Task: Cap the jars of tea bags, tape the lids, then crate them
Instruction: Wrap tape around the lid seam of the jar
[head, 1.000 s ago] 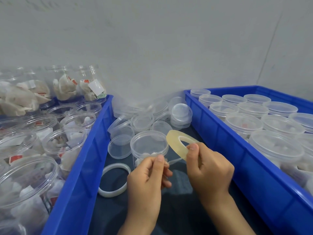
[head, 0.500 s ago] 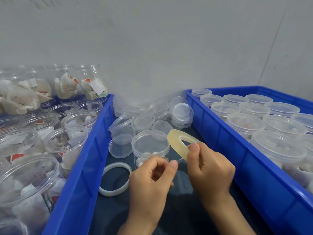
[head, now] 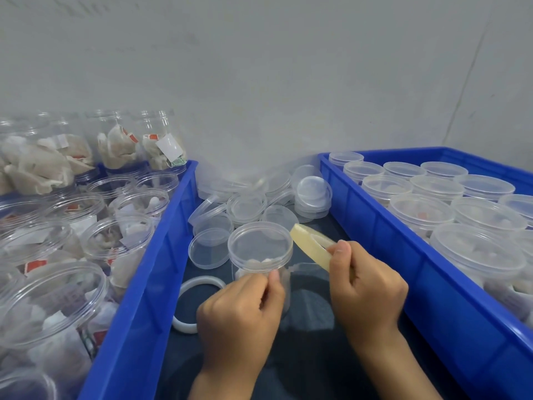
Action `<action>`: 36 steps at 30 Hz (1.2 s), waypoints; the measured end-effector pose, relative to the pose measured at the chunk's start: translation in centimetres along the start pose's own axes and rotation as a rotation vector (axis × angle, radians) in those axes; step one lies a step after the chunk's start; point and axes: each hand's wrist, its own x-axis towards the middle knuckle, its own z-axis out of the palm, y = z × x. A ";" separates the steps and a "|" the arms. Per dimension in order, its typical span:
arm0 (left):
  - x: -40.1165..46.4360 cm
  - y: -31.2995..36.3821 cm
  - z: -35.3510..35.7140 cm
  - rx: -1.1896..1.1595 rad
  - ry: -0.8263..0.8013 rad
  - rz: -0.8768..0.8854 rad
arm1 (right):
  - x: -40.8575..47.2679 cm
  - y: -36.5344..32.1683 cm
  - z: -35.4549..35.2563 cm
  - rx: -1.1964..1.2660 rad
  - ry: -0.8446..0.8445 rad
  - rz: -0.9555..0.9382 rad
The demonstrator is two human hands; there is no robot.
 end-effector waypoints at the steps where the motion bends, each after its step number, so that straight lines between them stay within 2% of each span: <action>1: 0.1 -0.2 0.0 -0.018 0.012 -0.034 | 0.1 0.1 0.0 -0.013 -0.002 0.026; 4: 0.1 -0.1 0.0 -0.218 -0.013 -0.151 | 0.2 0.1 -0.1 -0.059 -0.003 0.045; 7: 0.2 1.0 -0.3 -0.468 -0.113 -0.259 | 0.2 -0.1 -0.1 -0.068 -0.006 0.061; 12: 0.4 2.0 -0.1 -0.584 -0.231 -0.347 | 0.2 0.0 -0.2 -0.059 -0.016 0.045; 18: 0.6 2.2 -0.3 -0.708 -0.202 -0.551 | 0.3 -0.1 -0.3 -0.063 -0.005 0.008; 21: 0.7 2.2 -0.4 -0.737 -0.203 -0.582 | 0.2 -0.3 -0.5 -0.034 -0.076 0.001; 23: 0.4 2.4 -0.2 -0.719 -0.243 -0.584 | 0.8 -0.7 -0.8 -0.024 -0.284 0.115; 25: 0.1 2.6 0.0 -0.757 -0.315 -0.599 | 1.6 -0.8 -1.3 0.007 -0.607 0.283; 28: -0.3 2.7 0.1 -0.745 -0.363 -0.580 | 2.1 -0.5 -1.8 -0.057 -0.914 0.240; 33: -0.9 2.2 0.3 -0.495 -0.285 -0.397 | 3.1 -0.2 -2.7 0.001 -1.243 0.232; 36: -0.9 2.0 0.2 -0.482 -0.277 -0.413 | 3.9 0.7 -4.1 0.066 -1.607 0.269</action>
